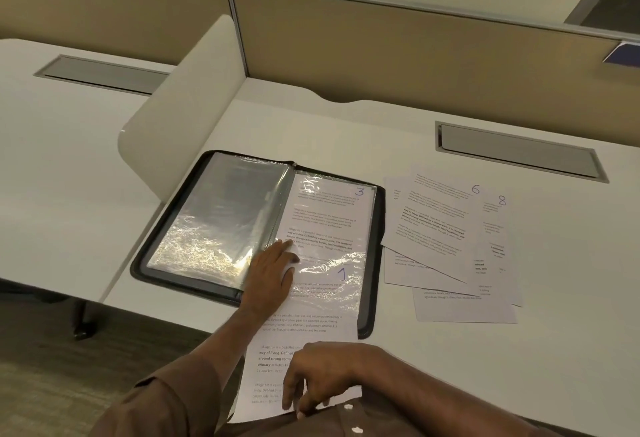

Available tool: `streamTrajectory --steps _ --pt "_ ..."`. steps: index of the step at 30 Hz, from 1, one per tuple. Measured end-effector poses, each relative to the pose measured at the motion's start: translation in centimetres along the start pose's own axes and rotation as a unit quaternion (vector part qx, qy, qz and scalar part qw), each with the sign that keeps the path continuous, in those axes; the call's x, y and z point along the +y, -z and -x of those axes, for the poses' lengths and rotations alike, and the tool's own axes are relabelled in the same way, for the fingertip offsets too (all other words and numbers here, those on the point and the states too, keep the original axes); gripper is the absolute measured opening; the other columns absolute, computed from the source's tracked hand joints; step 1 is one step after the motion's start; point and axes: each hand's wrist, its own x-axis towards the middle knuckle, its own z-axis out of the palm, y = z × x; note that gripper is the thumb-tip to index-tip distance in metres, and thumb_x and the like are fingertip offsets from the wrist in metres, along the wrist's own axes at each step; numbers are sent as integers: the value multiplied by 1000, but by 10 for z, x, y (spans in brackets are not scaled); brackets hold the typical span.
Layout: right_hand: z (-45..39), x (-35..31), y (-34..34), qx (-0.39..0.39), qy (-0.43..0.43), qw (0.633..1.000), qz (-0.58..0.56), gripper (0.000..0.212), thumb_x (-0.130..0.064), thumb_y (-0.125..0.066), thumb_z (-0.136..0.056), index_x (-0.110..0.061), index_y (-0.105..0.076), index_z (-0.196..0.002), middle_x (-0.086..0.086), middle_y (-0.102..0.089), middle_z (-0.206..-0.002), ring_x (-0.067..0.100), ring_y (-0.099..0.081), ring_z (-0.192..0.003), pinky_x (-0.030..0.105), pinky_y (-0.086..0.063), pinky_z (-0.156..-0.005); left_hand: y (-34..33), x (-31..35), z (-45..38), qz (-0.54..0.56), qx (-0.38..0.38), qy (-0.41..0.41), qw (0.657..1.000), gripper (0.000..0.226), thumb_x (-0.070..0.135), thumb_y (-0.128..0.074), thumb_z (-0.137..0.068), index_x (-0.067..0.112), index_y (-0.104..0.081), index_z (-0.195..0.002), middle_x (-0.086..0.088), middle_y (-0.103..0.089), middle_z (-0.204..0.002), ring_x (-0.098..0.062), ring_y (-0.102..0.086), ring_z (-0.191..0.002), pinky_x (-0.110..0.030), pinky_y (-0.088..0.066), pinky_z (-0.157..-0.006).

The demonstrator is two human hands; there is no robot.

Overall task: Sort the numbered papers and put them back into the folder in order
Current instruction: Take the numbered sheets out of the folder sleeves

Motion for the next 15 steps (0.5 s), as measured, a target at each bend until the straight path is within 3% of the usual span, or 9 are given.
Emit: streamTrajectory --steps 2,7,11,15 --pt "-2 2 1 -2 -7 1000 -1 31 -10 -68 -94 -6 -70 -125 14 -72 -121 14 -66 -71 26 -53 -76 -1 -1 0 1 1 -3 1000 21 20 -57 -96 24 -64 -115 3 -53 -146 -16 -42 -140 -43 -36 -114" --pt "-5 7 -2 3 -14 1000 5 28 -13 -68 -95 -5 -73 -121 13 -73 -118 22 -68 -89 35 -54 -86 -2 -2 -1 -2 0 -2 1000 21 19 -58 -96 25 -64 -115 4 -52 -147 -14 -41 -141 -43 -36 -114" --pt "-3 7 2 18 -26 999 8 37 -35 -64 -97 -15 -67 -129 5 -68 -127 15 -60 -103 30 -39 -89 0 0 -2 -4 2 -4 1000 20 21 -56 -97 25 -64 -115 4 -52 -147 -14 -40 -142 -42 -34 -116" --pt "-5 10 4 7 -39 999 8 46 -45 -63 -97 -19 -61 -136 2 -65 -133 20 -60 -116 28 -38 -91 1 2 -2 -5 -2 -1 1000 20 24 -55 -97 25 -64 -115 4 -52 -148 -14 -40 -141 -41 -33 -116"
